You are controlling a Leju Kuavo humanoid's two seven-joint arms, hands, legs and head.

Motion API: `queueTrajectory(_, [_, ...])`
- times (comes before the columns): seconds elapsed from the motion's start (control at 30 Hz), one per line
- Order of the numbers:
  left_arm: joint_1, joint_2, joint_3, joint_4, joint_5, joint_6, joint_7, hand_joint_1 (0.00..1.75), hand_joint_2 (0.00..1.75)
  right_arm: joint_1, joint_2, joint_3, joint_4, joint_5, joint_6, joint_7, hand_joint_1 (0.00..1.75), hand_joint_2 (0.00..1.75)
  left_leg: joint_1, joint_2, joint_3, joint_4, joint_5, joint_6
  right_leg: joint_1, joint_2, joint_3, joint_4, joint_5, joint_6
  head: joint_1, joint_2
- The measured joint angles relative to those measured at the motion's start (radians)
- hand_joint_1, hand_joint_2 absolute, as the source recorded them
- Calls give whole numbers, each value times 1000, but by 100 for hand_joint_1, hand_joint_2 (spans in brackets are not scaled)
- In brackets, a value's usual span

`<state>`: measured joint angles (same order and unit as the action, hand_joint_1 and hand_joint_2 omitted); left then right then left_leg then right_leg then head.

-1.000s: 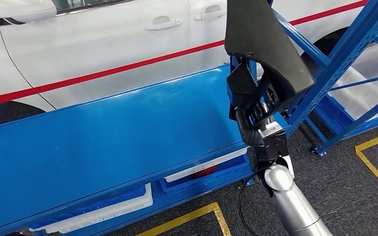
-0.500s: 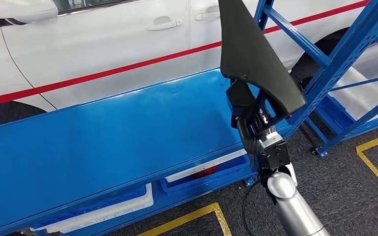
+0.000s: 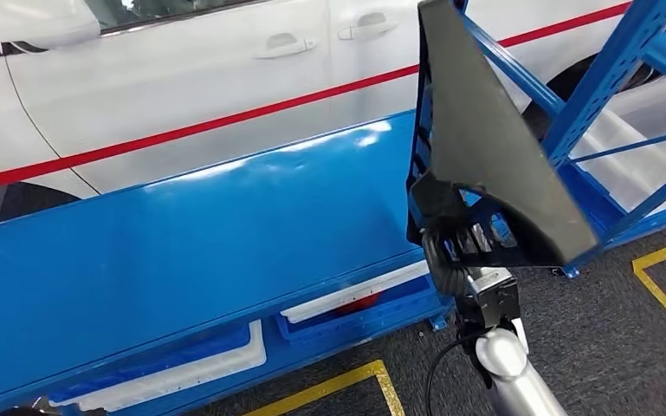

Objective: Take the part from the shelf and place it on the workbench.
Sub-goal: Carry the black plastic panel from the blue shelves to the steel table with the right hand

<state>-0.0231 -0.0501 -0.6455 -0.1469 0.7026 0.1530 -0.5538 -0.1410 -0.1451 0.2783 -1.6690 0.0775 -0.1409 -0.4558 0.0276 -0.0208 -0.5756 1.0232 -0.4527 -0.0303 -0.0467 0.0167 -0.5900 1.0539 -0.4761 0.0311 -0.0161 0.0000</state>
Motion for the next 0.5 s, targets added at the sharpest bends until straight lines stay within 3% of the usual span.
queueTrajectory(0.07, [1, 0, 0, 0, 0, 0, 0, 0, 175, 0, 1, 0, -2, 0, 0, 0, 175, 175, 4, 3, -13, 25, -23, -8, 2, -3, -7, -3, 3, -18, 0, 0])
queueTrajectory(0.1, [1, 0, 0, 0, 0, 0, 0, 0, 175, 1, 2, 0, -4, -1, 0, 0, 175, 175, 5, 6, -28, 63, -53, -9, 3, -5, -11, -4, 7, -26, -1, 0])
queueTrajectory(0.17, [1, 0, 0, 0, 0, 0, 0, 0, 175, 2, 3, 0, -5, -1, 0, 0, 175, 175, 3, 11, -75, 191, -134, -7, 11, -9, -21, -4, 14, -37, -1, 0])
queueTrajectory(0.2, [1, 0, 0, 0, 0, 0, 0, 0, 175, 3, 3, 0, -6, -2, 0, 0, 175, 175, 1, 12, -95, 251, -162, -5, 17, -12, -26, -3, 17, -40, -1, 0])
queueTrajectory(0.23, [0, 0, 0, 0, 0, 0, 0, 0, 175, 4, 3, -1, -6, -2, 0, 0, 175, 175, -1, 12, -102, 283, -171, -2, 22, -13, -31, -2, 20, -43, -1, 0])
queueTrajectory(0.27, [1, 0, 0, 0, 0, 0, 0, 0, 175, 4, 3, -1, -6, -2, 0, 0, 175, 175, -4, 12, -90, 277, -161, 5, 27, -14, -35, -1, 23, -45, -1, 0])
queueTrajectory(0.3, [1, 0, 0, 0, 0, 0, 0, 0, 175, 5, 3, -1, -6, -2, 0, 0, 175, 175, -8, 12, -60, 234, -136, 14, 32, -15, -37, -1, 25, -46, -1, 0])
queueTrajectory(0.4, [0, 2, 0, 0, 0, 0, 0, 0, 175, 4, 4, -1, -8, -3, 0, -1, 175, 175, -27, 14, 53, 43, -71, 46, 40, -18, -39, -2, 34, -41, 0, 0])
queueTrajectory(0.43, [-1, 2, 0, 0, 0, 0, 0, 0, 175, 5, 4, -1, -9, -4, 0, -3, 175, 175, -32, 15, 67, 11, -66, 51, 38, -19, -40, -4, 39, -36, 0, 0])
queueTrajectory(0.5, [-1, 2, 0, 0, 4, 3, 3, 0, 175, 9, 9, -1, -12, -6, 2, -14, 175, 175, -38, 16, 67, -6, -55, 52, 33, -21, -40, -11, 50, -23, -1, 0])
